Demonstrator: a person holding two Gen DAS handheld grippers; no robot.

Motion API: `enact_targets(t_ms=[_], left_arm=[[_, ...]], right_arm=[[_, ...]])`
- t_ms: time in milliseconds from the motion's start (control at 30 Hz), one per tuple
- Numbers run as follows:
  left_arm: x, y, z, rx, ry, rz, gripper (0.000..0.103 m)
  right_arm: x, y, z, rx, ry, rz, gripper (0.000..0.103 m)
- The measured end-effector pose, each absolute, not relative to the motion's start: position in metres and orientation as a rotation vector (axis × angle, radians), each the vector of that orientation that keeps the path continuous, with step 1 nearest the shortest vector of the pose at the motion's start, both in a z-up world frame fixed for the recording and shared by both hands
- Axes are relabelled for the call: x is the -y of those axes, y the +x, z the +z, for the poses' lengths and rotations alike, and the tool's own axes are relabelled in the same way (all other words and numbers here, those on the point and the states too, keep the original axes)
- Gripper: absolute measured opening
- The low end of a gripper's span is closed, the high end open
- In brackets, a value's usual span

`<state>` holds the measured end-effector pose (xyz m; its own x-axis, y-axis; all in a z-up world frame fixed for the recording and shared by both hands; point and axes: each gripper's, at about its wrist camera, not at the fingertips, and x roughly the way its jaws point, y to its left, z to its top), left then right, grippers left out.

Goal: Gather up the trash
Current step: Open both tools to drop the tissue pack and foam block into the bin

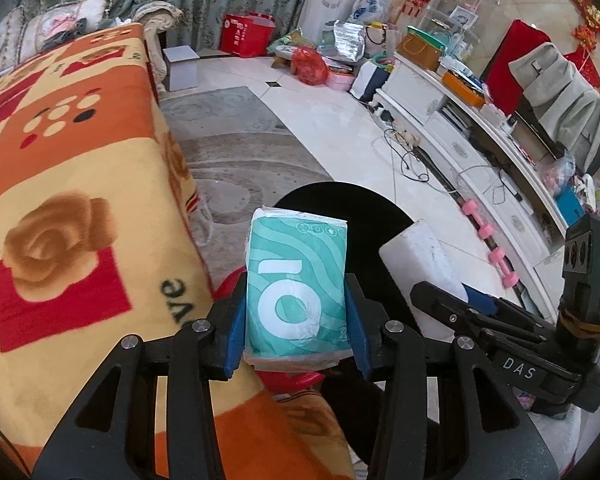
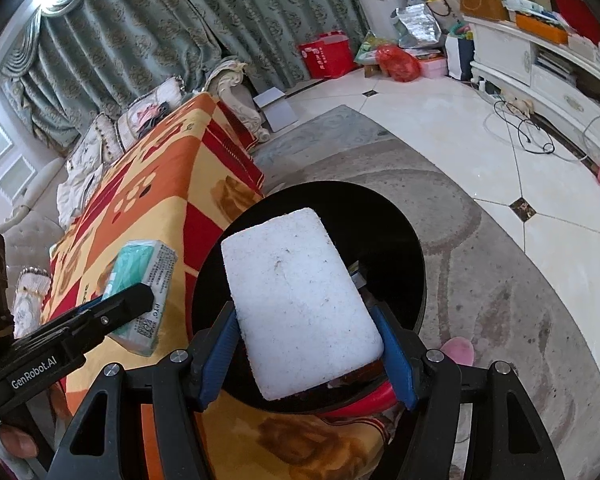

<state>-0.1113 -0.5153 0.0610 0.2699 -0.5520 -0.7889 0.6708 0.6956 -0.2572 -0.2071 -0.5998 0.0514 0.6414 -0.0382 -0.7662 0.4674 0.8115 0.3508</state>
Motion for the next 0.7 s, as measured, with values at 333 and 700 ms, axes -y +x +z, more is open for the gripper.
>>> enact_targets(t_ms=[333,700], left_arm=[[0.52,-0.103,0.057,-1.007,0.055,-0.913,0.063],[0.504,-0.112,0.067,-0.953,0.118,-0.803,0.063]], right_arm=[[0.613,-0.206,0.046,-0.818,0.623,-0.311,0.081],[0.587,-0.213,0.057,-0.788,0.519,-0.328,0.081]])
